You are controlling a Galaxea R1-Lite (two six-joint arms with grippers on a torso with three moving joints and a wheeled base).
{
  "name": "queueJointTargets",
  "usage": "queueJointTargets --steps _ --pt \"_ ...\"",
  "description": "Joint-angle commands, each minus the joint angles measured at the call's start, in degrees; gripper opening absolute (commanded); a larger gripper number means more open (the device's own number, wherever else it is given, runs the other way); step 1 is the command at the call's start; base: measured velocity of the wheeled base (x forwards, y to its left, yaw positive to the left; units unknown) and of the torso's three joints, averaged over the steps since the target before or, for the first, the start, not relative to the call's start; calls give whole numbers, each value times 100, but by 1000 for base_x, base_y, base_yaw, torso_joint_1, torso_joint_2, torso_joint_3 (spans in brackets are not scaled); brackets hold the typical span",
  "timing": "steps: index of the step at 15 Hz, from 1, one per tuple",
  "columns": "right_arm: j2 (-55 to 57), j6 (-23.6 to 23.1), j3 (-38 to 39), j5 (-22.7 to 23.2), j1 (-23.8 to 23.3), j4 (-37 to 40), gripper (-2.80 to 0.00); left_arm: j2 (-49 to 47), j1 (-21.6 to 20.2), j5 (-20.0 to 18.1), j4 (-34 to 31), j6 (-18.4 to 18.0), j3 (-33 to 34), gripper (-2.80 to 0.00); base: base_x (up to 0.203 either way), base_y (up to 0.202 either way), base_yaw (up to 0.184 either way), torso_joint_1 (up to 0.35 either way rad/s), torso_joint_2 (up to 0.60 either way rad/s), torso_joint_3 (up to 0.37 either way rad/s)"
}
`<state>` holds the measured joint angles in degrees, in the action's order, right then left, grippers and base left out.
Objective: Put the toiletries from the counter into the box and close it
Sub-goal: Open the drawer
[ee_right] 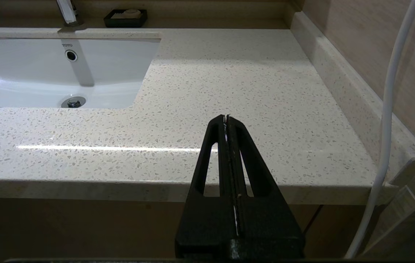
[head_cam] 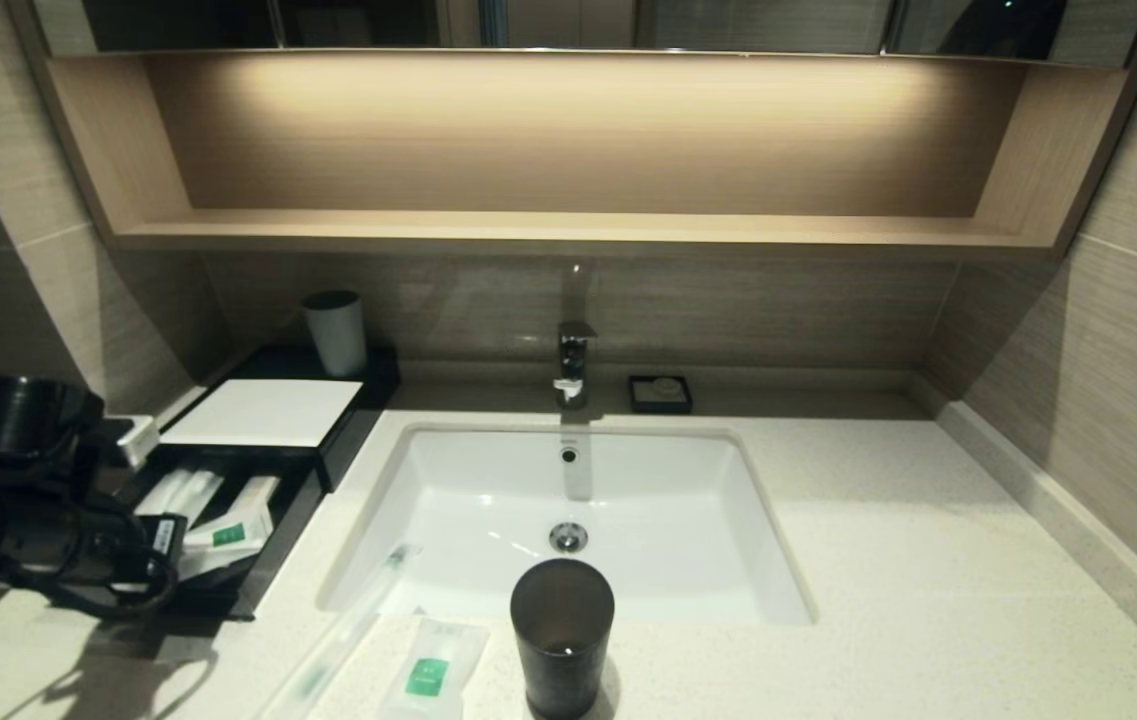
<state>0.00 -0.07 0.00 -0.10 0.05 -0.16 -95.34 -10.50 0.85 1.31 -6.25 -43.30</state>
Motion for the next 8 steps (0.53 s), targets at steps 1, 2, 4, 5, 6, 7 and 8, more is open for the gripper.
queueJointTargets --steps 1,2,4,5,6,7,8 --pt "0 -1 9 1 4 -2 -280 253 -33 39 43 23 -284 -280 0 0 0 0 0 0" --pt "0 -1 9 1 4 -2 -280 344 -38 45 39 65 -423 -280 0 0 0 0 0 0" --pt "0 -1 6 1 4 -2 -280 549 -32 55 28 136 -661 -280 0 0 0 0 0 0" --pt "0 -1 9 1 4 -2 -280 634 -32 63 23 148 -718 -280 0 0 0 0 0 0" --pt "0 -1 9 1 4 -2 -280 724 -29 69 -12 178 -737 -280 0 0 0 0 0 0" --pt "0 -1 9 1 4 -2 -280 833 0 67 -103 198 -761 -280 0 0 0 0 0 0" --pt "0 -1 9 1 4 -2 -280 937 30 65 -181 202 -773 -280 0 0 0 0 0 0"
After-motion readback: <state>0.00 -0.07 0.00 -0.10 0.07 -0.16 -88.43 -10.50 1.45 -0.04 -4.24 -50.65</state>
